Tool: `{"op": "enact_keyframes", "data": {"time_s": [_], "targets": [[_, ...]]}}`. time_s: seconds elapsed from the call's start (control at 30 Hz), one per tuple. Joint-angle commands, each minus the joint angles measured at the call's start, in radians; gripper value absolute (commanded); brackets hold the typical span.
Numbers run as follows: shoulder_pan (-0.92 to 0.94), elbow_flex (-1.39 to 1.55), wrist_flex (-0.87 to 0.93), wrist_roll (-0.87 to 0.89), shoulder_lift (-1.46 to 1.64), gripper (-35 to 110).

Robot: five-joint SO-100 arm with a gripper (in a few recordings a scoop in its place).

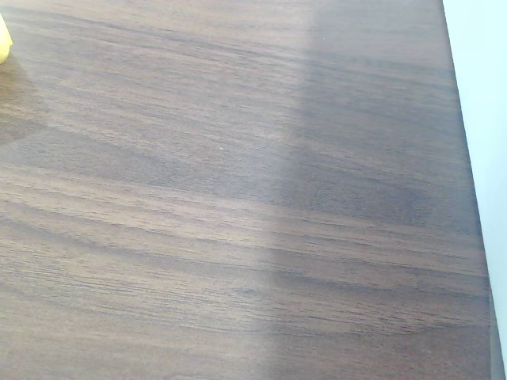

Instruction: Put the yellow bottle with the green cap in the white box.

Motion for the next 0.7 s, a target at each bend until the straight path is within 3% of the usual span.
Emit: {"op": "enact_keyframes", "data": {"time_s": [0.0, 0.43, 0.67], "targets": [[-0.015, 0.006, 0.009, 0.126, 0.041, 0], [-0.012, -0.002, 0.011, 0.127, 0.041, 0], [-0.028, -0.149, 0.063, 0.133, 0.032, 2]]}}
